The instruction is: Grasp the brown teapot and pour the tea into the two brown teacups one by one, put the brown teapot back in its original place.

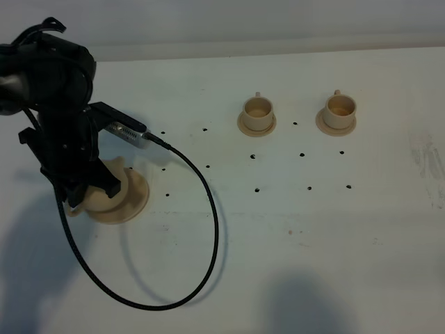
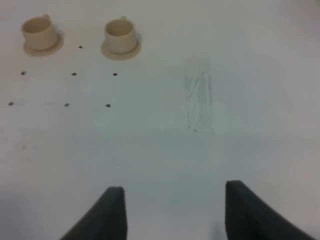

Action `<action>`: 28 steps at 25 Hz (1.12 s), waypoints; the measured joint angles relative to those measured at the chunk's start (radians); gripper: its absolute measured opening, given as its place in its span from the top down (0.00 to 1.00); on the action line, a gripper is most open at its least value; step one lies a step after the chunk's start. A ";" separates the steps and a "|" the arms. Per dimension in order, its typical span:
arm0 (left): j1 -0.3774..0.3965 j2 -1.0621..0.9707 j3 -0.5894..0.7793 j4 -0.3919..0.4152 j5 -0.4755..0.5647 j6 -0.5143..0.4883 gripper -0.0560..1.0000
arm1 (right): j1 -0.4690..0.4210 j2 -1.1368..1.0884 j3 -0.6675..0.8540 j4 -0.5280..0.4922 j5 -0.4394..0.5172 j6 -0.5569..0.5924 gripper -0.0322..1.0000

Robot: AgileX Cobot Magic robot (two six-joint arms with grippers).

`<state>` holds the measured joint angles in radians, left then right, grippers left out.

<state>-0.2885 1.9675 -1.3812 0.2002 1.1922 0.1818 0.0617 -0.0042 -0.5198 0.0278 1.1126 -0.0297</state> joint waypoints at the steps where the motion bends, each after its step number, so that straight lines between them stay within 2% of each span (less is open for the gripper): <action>1: 0.000 -0.012 0.000 0.000 0.000 0.006 0.87 | 0.000 0.000 0.000 0.000 0.000 0.000 0.55; 7: 0.000 -0.042 -0.007 -0.002 0.000 0.028 0.87 | 0.000 0.000 0.000 0.000 0.000 0.000 0.55; 12: -0.009 -0.042 -0.048 -0.046 -0.002 0.093 0.87 | 0.000 0.000 0.000 0.000 0.000 0.000 0.55; 19: -0.103 -0.042 -0.155 -0.053 -0.062 0.126 0.87 | 0.000 0.000 0.000 0.000 0.000 0.000 0.55; 23: -0.150 0.004 -0.266 -0.053 -0.043 0.127 0.87 | 0.000 0.000 0.000 0.000 0.000 0.000 0.55; 28: -0.204 0.152 -0.481 -0.053 0.000 0.127 0.87 | 0.000 0.000 0.000 0.000 0.000 0.000 0.55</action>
<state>-0.4928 2.1192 -1.8625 0.1469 1.1921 0.3086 0.0617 -0.0042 -0.5198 0.0278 1.1126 -0.0297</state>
